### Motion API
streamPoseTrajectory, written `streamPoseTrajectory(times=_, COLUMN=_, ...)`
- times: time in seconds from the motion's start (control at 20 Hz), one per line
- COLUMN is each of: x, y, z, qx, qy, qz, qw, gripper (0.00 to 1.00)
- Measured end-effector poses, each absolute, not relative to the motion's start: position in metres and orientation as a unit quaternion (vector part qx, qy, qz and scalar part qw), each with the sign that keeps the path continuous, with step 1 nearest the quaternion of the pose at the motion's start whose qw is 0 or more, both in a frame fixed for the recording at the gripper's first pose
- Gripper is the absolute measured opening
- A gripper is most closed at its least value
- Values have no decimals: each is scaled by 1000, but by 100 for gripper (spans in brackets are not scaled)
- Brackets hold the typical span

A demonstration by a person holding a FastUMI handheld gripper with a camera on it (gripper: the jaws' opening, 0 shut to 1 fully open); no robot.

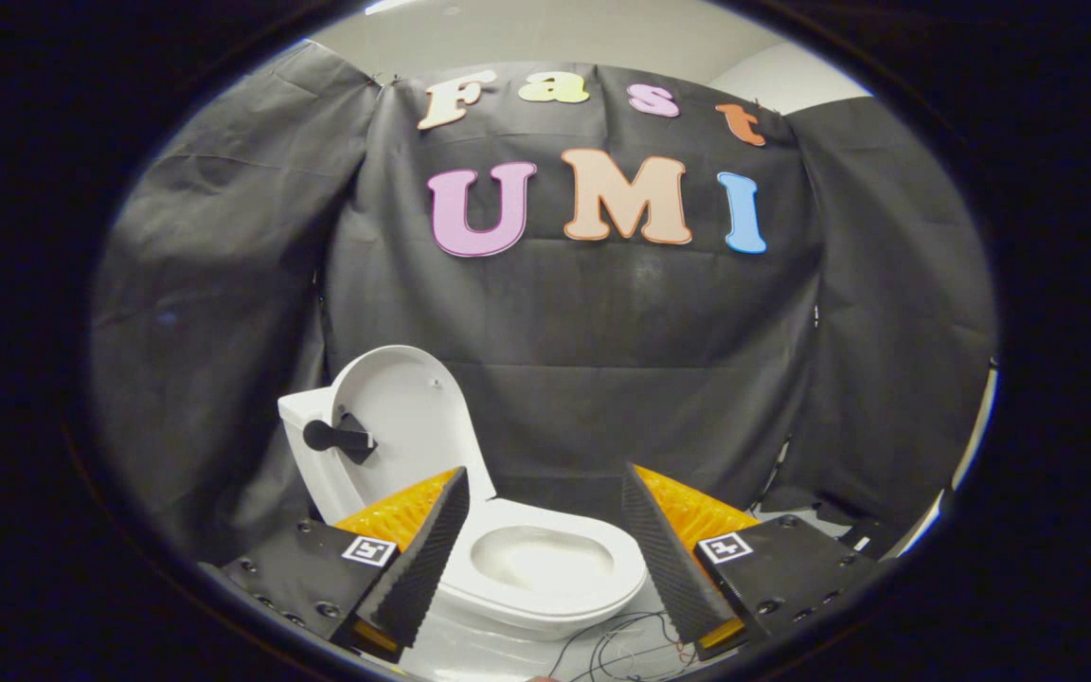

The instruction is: Open the toilet lid.

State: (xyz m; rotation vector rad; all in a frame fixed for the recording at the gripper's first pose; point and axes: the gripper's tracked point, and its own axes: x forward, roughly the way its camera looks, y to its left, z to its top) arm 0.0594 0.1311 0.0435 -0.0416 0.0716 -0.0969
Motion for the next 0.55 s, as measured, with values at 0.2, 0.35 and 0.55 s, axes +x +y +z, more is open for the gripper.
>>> streamPoseTrajectory(times=0.2, x=50, y=127, z=35, qx=-38, qy=12, qz=-38, qw=999, gripper=100)
streamPoseTrajectory(times=0.35, x=46, y=113, z=12, qx=-5, qy=23, qz=-53, qw=998, gripper=100)
streamPoseTrajectory(times=0.55, x=48, y=117, z=6, qx=-15, qy=37, qz=-59, qw=997, gripper=100)
